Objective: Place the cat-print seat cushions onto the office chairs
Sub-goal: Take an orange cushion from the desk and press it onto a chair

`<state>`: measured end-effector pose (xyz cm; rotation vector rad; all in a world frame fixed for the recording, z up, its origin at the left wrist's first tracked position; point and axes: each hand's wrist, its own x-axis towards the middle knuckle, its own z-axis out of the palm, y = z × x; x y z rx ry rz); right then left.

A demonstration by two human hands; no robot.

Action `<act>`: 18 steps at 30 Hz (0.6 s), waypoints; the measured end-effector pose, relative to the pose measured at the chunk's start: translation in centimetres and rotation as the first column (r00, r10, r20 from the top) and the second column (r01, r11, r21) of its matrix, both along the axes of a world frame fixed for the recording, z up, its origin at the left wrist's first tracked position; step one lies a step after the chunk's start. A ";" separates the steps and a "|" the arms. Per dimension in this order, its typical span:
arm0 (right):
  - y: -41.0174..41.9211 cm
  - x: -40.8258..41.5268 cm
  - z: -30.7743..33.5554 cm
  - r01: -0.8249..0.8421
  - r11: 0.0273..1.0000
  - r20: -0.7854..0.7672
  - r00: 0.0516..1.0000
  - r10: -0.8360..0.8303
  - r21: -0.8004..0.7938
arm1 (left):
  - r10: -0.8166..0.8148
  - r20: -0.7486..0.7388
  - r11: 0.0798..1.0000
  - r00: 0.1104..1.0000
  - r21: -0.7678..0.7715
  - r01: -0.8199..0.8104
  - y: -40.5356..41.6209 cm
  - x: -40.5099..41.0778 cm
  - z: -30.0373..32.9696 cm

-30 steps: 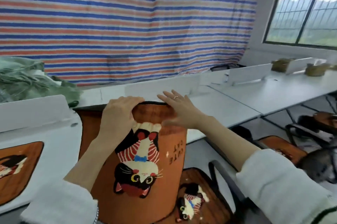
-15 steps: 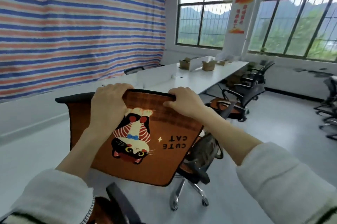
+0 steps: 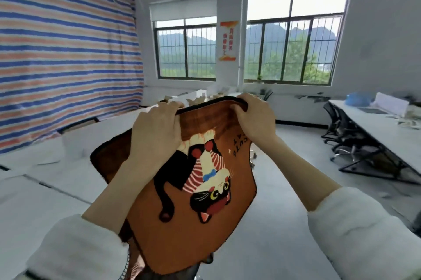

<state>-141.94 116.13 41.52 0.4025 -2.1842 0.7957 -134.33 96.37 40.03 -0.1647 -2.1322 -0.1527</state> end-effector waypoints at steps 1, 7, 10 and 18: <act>2.0 -2.9 0.0 -0.003 1.000 -0.022 1.000 0.004 0.026 | -0.009 0.033 1.000 0.999 0.010 0.009 2.6 -3.3 -0.1; 10.7 -16.3 0.3 -0.055 0.959 -0.061 0.995 0.075 0.279 | -0.135 0.241 0.966 0.961 0.249 0.073 15.0 -18.7 -2.1; 16.0 -24.9 0.7 -0.040 0.949 -0.026 0.998 0.050 0.312 | -0.189 0.266 0.933 0.945 0.350 0.088 19.7 -27.9 -2.4; 28.1 -47.8 -3.5 -0.010 1.000 0.245 0.970 0.005 0.017 | -0.268 0.317 0.919 0.910 0.369 0.142 26.7 -50.1 -4.9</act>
